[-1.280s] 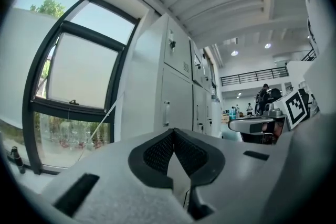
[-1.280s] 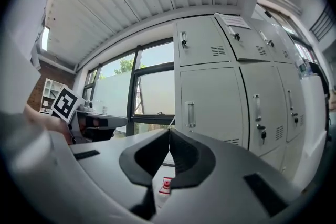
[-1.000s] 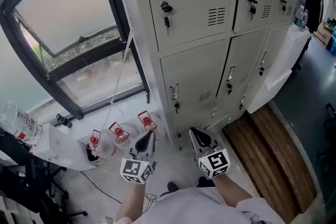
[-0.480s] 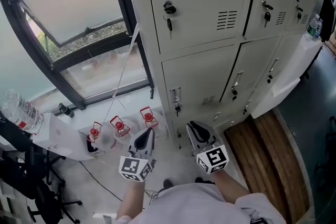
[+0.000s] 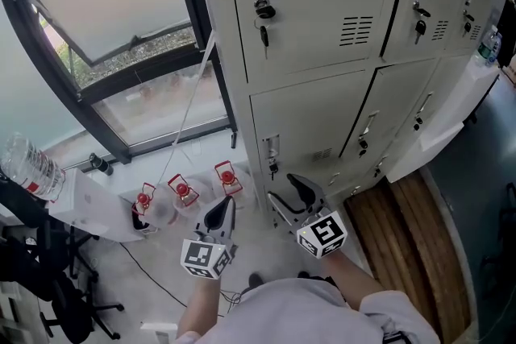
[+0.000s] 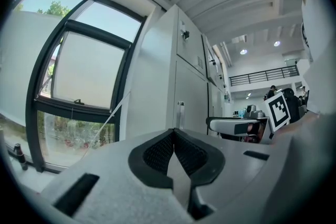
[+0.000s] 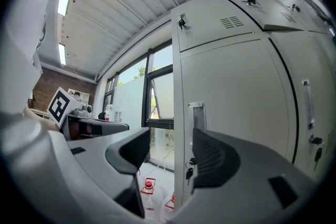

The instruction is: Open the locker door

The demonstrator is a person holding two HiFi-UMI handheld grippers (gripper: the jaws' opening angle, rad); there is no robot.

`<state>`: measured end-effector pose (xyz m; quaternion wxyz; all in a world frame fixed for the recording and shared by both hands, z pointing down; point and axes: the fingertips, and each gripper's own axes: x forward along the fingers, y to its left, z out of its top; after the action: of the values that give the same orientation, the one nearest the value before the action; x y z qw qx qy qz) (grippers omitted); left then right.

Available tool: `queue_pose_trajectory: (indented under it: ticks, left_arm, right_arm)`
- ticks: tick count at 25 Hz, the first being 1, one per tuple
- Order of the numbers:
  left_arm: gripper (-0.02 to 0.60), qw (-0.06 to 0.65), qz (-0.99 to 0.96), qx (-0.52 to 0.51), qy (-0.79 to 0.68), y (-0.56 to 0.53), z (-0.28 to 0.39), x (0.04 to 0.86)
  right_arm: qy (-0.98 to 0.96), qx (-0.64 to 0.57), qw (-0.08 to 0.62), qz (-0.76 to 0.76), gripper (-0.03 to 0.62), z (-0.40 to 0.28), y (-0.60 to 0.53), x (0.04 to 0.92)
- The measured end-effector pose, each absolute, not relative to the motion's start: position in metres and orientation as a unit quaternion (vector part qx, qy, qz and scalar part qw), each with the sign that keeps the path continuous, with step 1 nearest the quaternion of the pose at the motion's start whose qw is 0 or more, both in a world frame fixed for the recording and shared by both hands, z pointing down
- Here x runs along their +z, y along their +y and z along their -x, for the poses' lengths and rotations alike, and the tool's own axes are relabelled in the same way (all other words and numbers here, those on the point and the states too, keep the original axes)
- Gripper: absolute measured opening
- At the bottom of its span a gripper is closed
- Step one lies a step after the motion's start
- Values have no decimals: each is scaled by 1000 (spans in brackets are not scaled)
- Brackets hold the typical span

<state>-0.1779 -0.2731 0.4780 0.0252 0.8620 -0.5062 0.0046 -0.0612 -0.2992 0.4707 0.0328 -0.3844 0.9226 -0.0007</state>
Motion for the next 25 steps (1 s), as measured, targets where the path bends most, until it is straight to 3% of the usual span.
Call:
queue_pose_trajectory:
  ticks: [25]
  left_arm:
    - [8,41,-849,10,-527,-286,220,489]
  right_arm:
    - [930,38,-15,366,221,99,-383,468]
